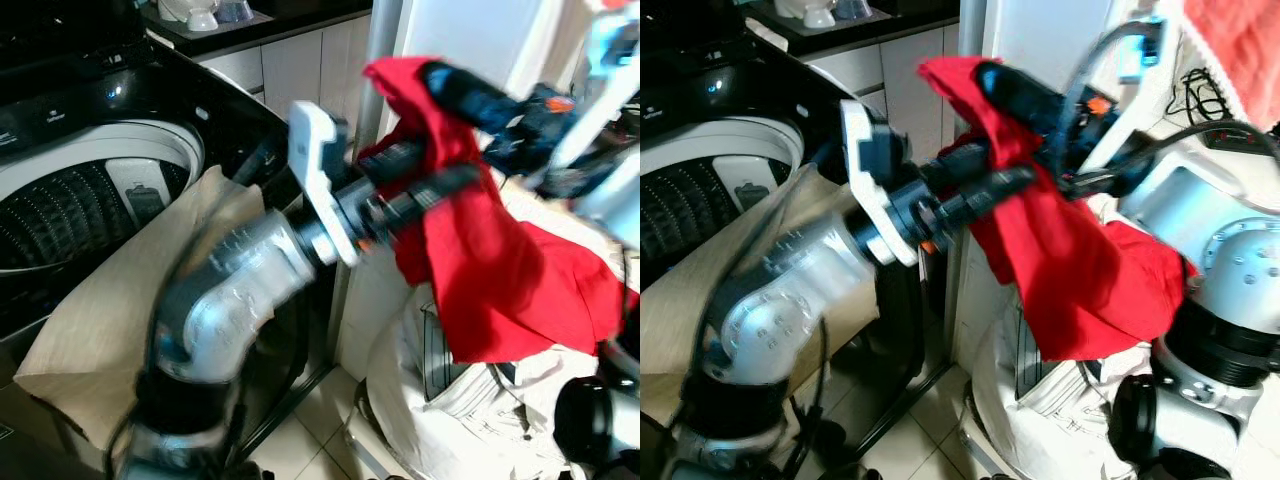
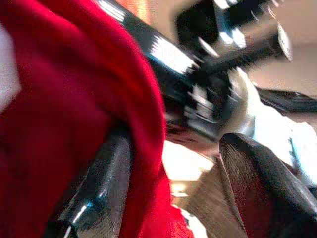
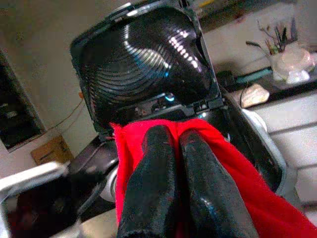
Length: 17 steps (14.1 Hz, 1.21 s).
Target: Clothes washing
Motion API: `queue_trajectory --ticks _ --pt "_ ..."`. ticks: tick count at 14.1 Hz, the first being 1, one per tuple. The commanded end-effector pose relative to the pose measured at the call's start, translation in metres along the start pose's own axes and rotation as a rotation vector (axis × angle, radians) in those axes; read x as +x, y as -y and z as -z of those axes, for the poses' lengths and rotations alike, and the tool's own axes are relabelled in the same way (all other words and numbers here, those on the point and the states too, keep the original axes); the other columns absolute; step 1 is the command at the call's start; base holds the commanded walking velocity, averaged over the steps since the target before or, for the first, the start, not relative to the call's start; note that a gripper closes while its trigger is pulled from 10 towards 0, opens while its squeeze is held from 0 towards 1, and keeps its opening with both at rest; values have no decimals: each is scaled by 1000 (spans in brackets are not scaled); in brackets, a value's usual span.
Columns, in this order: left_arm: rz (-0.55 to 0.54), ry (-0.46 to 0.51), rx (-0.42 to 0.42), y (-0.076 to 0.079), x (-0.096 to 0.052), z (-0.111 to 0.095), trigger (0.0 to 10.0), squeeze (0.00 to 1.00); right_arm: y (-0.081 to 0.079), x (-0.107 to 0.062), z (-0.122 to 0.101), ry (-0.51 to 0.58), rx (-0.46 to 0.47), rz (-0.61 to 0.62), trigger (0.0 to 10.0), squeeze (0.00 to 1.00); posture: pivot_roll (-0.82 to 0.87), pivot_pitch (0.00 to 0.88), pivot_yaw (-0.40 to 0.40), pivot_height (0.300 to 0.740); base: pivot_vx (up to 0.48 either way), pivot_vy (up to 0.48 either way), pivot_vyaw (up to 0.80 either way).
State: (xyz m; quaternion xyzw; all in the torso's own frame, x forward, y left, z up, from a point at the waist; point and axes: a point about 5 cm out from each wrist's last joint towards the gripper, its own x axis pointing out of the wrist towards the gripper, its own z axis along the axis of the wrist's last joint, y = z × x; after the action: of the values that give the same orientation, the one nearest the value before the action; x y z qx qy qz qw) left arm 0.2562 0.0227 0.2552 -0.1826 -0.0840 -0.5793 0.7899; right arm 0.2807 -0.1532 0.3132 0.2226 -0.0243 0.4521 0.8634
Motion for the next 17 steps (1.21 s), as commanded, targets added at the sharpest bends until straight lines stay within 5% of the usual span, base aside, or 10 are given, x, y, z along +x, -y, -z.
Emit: queue_trajectory --ticks 1,2,3,4,5,14,15,16,17 --pt "-49 -63 34 -2 7 11 10000 0 -2 3 1 -10 1 3 0 0 -85 0 -19 740 0 0 0" --pt "-106 -86 62 -8 9 15 10000 0 -3 4 1 -9 3 4 0 0 -87 0 -15 740 0 0 0" --pt "-144 -95 60 -14 9 17 7961 0 -5 4 2 -5 3 5 0 0 -89 0 -13 740 0 0 0" --pt "-186 -92 65 -20 6 16 2902 0 -6 4 1 3 5 11 0 0 -89 0 -13 740 0 0 0" --pt "-209 -74 71 -25 4 13 0 0 -7 4 0 4 4 17 0 0 -90 0 -8 740 0 0 0" --pt "-217 -48 41 -26 0 10 0 0 -6 5 2 -5 -14 34 0 0 -82 0 -9 740 0 0 0" --pt "-242 -33 54 -30 -3 6 0 0 -7 5 0 8 -44 35 10000 0 -81 0 -11 740 0 0 0" --pt "-297 -7 94 -40 -9 -4 0 0 -6 4 -6 56 -10 12 10000 1000 -79 0 -13 740 0 0 0" --pt "-369 26 172 -54 -18 -25 0 0 -7 1 -13 89 -21 11 10000 1000 -78 0 -14 740 0 0 0"
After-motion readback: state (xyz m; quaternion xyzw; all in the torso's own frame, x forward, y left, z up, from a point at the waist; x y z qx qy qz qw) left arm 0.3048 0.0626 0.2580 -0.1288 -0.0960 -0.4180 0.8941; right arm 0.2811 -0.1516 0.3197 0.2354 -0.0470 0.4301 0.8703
